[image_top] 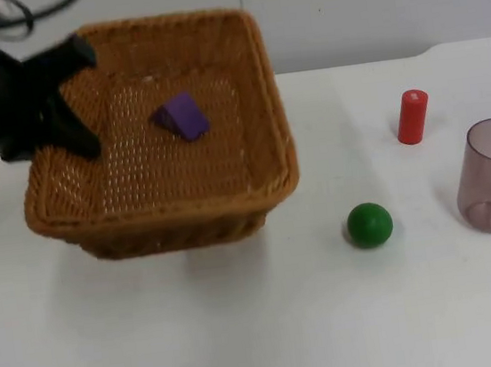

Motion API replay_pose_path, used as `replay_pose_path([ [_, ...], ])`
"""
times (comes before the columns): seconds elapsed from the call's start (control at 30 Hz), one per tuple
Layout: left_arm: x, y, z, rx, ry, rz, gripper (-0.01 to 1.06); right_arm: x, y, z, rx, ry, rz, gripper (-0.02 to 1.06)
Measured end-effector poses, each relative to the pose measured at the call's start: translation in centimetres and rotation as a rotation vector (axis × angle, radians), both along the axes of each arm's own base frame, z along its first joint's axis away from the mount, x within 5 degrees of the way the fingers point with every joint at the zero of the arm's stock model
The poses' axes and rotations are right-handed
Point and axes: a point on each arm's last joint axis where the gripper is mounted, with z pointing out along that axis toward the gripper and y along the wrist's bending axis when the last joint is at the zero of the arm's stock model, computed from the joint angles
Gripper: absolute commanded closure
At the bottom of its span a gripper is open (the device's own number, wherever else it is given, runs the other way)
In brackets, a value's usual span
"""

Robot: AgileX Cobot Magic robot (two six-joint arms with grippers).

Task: Pick up the basket with the left hand and place the triangular block into the basket with the right hand.

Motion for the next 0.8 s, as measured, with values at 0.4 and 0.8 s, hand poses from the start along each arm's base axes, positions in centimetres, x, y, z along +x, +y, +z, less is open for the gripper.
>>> replay_pose_path([
  [0.4, 1.7, -0.1, -4.6, -0.001, -0.028, -0.015, 1.05, -2.3, -0.2, 0.1, -0.040, 0.029, -0.017, 0.00],
  [0.8, 2.0, 0.0, -8.8, 0.005, 0.056, 0.015, 1.05, -2.3, -0.2, 0.1, -0.037, 0.022, -0.019, 0.00],
])
